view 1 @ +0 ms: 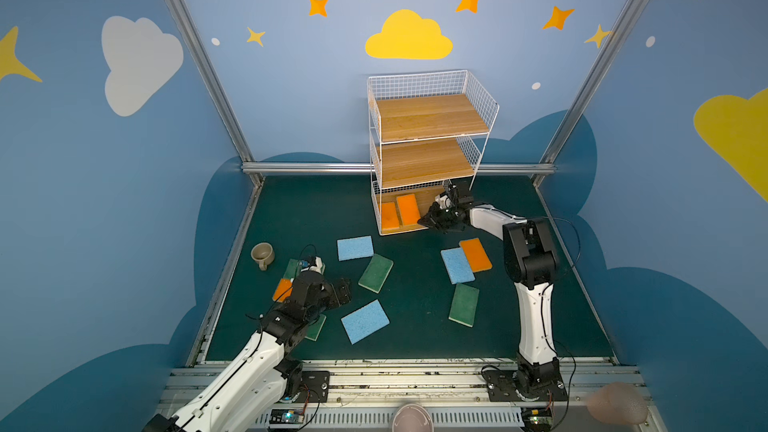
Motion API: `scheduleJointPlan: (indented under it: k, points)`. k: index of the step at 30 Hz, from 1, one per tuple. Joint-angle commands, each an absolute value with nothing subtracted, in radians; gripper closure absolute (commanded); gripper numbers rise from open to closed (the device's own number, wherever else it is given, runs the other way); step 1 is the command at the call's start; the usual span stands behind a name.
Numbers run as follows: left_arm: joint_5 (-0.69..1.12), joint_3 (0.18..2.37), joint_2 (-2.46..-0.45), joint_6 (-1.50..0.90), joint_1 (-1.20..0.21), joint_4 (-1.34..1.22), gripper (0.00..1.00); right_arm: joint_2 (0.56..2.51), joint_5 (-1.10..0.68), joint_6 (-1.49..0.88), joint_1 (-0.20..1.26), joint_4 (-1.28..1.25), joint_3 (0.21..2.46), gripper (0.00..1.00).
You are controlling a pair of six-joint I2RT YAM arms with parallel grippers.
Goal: Arrange cleaning sponges on a shelf
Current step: Pick up the cleaning sponge from the shelf, then place the cleaning sponge at the shelf.
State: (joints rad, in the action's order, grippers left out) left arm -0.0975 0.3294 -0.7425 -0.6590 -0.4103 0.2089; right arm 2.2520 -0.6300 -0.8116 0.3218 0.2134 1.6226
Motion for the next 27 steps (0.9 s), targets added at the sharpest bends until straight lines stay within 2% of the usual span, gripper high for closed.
scheduleJointPlan:
  k: [1, 11, 27]
  points:
    - [-0.098, 0.352, -0.743, -0.651, -0.406, 0.208, 0.0, 2.266, -0.633, -0.796, 0.325, 0.246, 1.647, 0.86]
    - [-0.1, 0.354, -0.742, -0.647, -0.405, 0.206, 0.0, 2.252, -0.617, -0.773, 0.328, 0.262, 1.652, 0.64]
    - [-0.109, 0.376, -0.729, -0.646, -0.406, 0.258, 0.01, 2.266, -0.643, -0.779, 0.328, 0.248, 1.683, 0.64]
